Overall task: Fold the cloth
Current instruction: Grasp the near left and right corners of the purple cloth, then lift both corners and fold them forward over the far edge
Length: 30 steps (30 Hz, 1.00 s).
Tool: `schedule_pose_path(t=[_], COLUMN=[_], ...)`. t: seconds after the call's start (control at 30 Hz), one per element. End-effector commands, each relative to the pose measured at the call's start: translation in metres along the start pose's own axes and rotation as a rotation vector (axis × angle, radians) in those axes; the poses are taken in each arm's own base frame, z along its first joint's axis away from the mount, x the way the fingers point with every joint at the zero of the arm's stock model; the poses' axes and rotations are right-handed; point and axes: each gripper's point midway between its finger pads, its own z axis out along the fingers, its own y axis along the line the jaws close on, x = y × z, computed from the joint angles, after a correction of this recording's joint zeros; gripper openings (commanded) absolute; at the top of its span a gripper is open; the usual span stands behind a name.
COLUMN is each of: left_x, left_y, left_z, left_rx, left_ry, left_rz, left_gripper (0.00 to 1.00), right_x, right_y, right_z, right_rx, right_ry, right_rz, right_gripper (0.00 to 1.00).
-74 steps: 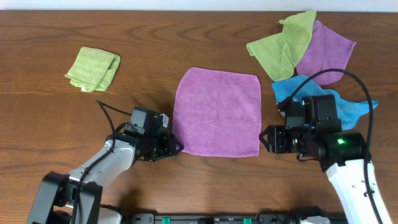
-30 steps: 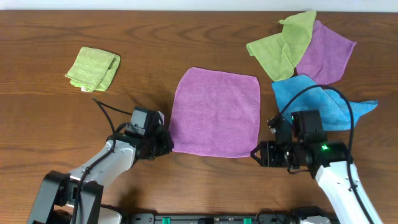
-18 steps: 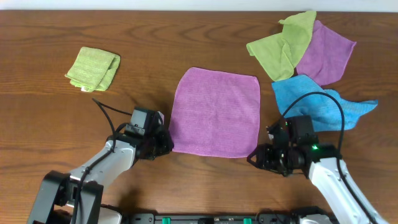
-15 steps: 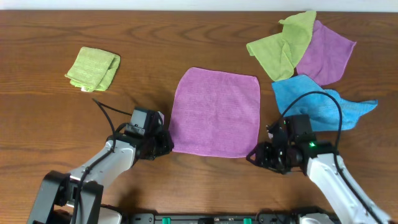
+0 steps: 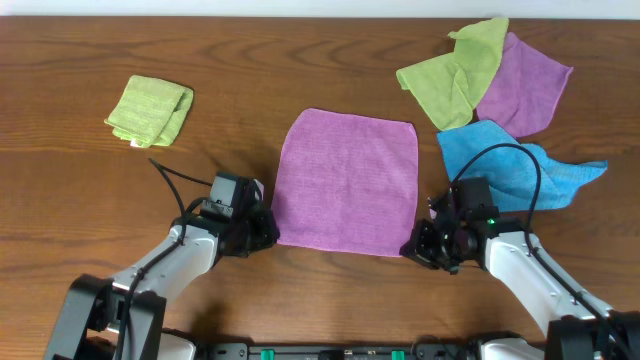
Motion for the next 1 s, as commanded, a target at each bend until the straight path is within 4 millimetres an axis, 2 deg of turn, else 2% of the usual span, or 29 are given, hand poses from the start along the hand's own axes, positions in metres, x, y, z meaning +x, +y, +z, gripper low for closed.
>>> schedule_pose_path(t=[0.0, 0.23, 0.6, 0.8, 0.97], left_x=[0.016, 0.03, 0.04, 0.043, 0.036], left_y=[0.021, 0.026, 0.005, -0.006, -0.011], left_z=[0.008, -0.001, -0.049, -0.074, -0.082], left_rx=[-0.068, -0.099, -0.047, 0.0, 0.022], left_ry=[0.046, 0.088, 0.021, -0.046, -0.102], left_rz=[-0.06, -0.13, -0.102, -0.086, -0.069], left_gripper=[0.06, 0.06, 0.06, 0.06, 0.06], right_x=[0.002, 0.005, 0.013, 0.012, 0.004], right_y=[0.001, 0.007, 0.005, 0.02, 0.04], right_z=[0.001, 0.0, -0.003, -0.023, -0.043], right_rx=[-0.01, -0.045, -0.033, -0.084, -0.157], right_ry=[0.01, 0.031, 0.052, -0.016, -0.118], right_rz=[0.012, 0.012, 0.021, -0.035, -0.077], right_gripper=[0.01, 0.02, 0.02, 0.02, 0.02])
